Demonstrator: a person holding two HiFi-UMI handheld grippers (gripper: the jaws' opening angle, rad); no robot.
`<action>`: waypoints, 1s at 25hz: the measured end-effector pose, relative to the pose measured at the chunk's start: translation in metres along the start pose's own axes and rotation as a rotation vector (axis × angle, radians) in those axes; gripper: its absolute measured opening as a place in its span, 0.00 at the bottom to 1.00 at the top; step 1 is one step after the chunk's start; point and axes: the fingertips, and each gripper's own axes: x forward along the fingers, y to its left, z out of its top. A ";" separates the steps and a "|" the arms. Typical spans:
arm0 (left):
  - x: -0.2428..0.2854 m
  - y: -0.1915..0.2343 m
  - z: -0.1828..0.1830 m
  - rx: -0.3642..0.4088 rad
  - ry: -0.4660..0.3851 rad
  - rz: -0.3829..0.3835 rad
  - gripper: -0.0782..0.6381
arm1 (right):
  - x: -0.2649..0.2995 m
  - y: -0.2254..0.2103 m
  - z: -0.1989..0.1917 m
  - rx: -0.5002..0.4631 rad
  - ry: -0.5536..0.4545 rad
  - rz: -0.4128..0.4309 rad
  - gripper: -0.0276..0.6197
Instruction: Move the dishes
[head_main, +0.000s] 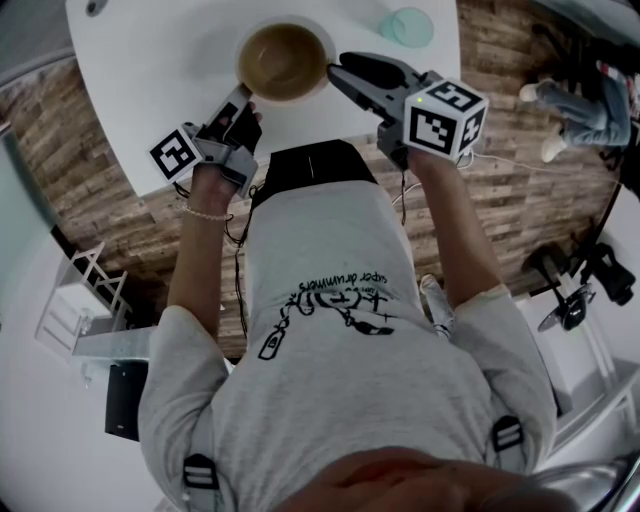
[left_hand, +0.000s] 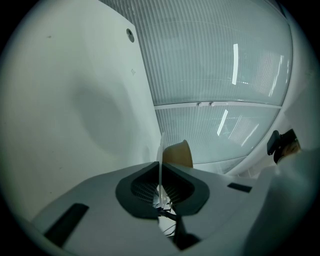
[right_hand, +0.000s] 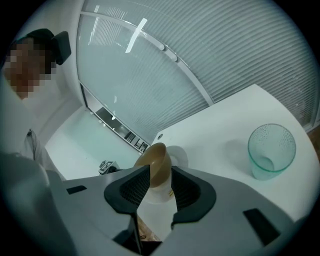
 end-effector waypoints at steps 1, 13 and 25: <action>0.000 0.000 -0.001 -0.002 0.001 -0.001 0.13 | 0.002 0.001 -0.001 0.012 0.002 0.006 0.27; 0.003 0.002 -0.006 0.010 0.032 -0.019 0.13 | 0.022 0.001 -0.011 0.168 0.029 0.042 0.27; 0.004 0.007 -0.014 0.007 0.054 -0.007 0.13 | 0.022 -0.009 -0.014 0.258 0.044 0.017 0.13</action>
